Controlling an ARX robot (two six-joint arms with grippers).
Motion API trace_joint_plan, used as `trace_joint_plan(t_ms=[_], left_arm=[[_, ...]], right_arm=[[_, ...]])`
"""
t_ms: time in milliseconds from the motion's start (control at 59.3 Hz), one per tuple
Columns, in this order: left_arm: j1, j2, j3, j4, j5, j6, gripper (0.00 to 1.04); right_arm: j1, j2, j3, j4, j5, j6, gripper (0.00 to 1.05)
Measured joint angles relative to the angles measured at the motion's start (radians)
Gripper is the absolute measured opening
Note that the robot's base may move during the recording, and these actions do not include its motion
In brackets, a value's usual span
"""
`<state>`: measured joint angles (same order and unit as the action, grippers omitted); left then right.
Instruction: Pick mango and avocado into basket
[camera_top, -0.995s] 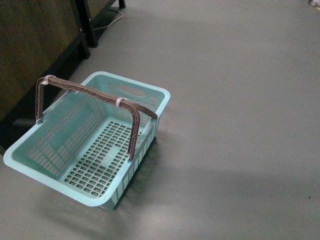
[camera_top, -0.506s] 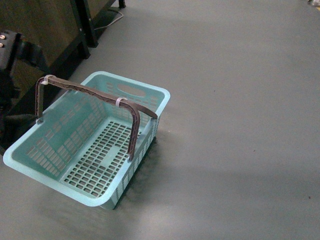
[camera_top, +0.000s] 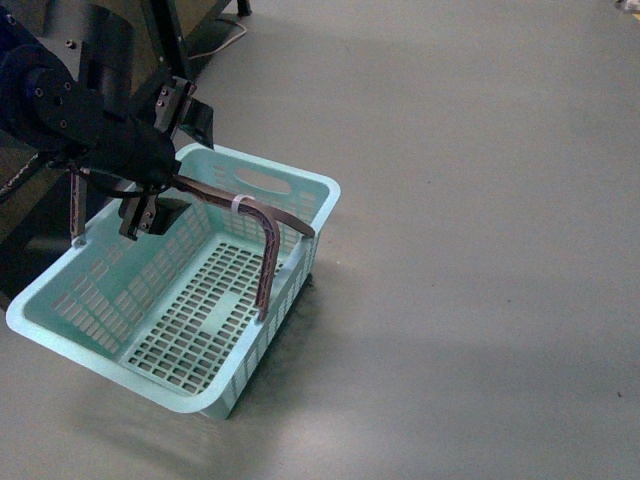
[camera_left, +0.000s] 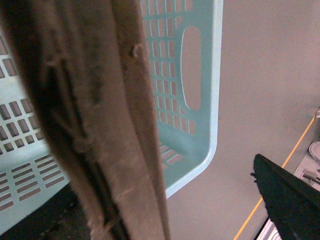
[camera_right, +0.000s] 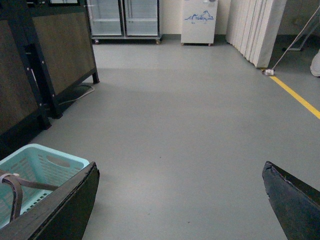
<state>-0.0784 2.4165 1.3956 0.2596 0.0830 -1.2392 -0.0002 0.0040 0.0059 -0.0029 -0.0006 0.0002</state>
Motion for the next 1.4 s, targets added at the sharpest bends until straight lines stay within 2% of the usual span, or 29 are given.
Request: trace_joint_plan(t_ms=[270, 455, 691, 877, 1231, 1399], left_arm=[[-0.001, 0.010, -0.003, 0.006, -0.015, -0.039, 0.36], [-0.001, -0.014, -0.078, 0.053, -0.032, -0.085, 0.07], [-0.002, -0.249, -0.322, 0.110, -0.070, -0.165, 0.07], [0.015, -0.684, -0.515, 0.039, -0.137, -0.184, 0.07], [0.015, -1.213, -0.555, -0.231, -0.198, -0.204, 0.07], [-0.015, -1.306, -0.534, -0.292, -0.190, -0.203, 0.07]], right_arm=[[0.000, 0.000, 0.000, 0.000, 0.000, 0.000, 0.97], [0.000, 0.000, 0.000, 0.000, 0.000, 0.000, 0.97], [0.000, 0.000, 0.000, 0.000, 0.000, 0.000, 0.97], [0.000, 0.000, 0.000, 0.000, 0.000, 0.000, 0.97], [0.000, 0.000, 0.000, 0.000, 0.000, 0.000, 0.97], [0.000, 0.000, 0.000, 0.000, 0.000, 0.000, 0.97]])
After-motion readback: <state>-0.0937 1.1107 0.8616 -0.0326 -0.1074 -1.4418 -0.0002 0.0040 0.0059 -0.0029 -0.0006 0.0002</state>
